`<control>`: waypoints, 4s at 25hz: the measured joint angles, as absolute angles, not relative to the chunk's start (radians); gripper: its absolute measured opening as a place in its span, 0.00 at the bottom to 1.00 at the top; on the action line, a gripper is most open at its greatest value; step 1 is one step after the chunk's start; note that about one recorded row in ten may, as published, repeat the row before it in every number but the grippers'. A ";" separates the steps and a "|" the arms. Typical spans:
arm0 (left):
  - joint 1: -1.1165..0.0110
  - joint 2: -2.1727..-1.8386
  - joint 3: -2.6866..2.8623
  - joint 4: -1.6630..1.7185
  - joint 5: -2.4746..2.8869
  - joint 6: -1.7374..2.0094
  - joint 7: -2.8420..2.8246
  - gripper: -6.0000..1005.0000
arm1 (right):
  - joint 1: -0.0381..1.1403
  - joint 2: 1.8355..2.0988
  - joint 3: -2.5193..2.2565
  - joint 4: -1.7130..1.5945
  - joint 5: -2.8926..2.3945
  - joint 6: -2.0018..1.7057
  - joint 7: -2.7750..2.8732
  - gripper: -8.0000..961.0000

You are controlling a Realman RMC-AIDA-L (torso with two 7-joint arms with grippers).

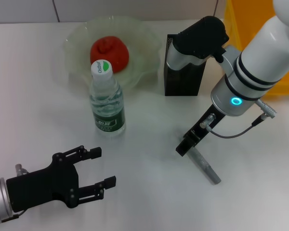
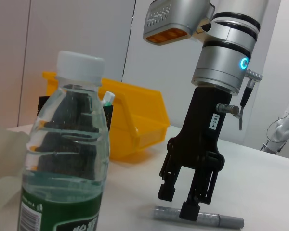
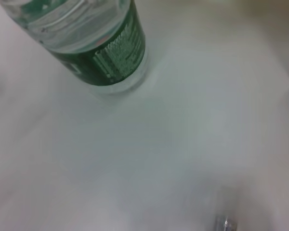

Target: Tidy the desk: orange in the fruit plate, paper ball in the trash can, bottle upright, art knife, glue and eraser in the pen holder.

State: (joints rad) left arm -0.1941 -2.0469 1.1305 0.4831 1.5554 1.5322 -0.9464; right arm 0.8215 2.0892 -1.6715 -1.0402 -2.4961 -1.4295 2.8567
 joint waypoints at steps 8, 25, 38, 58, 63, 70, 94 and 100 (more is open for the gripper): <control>-0.198 -2.048 1.131 0.483 1.555 1.532 -0.946 0.80 | 0.841 2.088 -1.673 -1.007 -2.497 -1.429 2.859 0.57; -0.199 -2.049 1.131 0.484 1.555 1.532 -0.946 0.80 | 0.854 2.089 -1.677 -0.981 -2.491 -1.422 2.859 0.41; -0.199 -2.051 1.131 0.483 1.555 1.524 -0.946 0.80 | 0.868 2.091 -1.677 -0.942 -2.488 -1.421 2.853 0.29; -0.199 -2.053 1.131 0.483 1.555 1.509 -0.946 0.80 | 0.833 2.084 -1.691 -1.061 -2.493 -1.445 2.850 0.16; -0.201 -2.056 1.138 0.486 1.555 1.514 -0.947 0.80 | 0.700 2.080 -1.477 -1.368 -2.501 -1.521 2.809 0.15; -0.216 -2.065 1.149 0.484 1.555 1.517 -0.948 0.80 | 0.393 2.083 -1.332 -1.764 -2.304 -1.236 2.601 0.15; -0.287 -2.072 1.195 0.480 1.552 1.551 -0.959 0.80 | 0.506 2.082 -1.307 -0.506 -0.902 -1.050 0.917 0.16; -0.303 -2.073 1.195 0.480 1.548 1.567 -0.958 0.80 | 0.493 2.087 -1.293 -0.456 -0.900 -1.097 0.836 0.19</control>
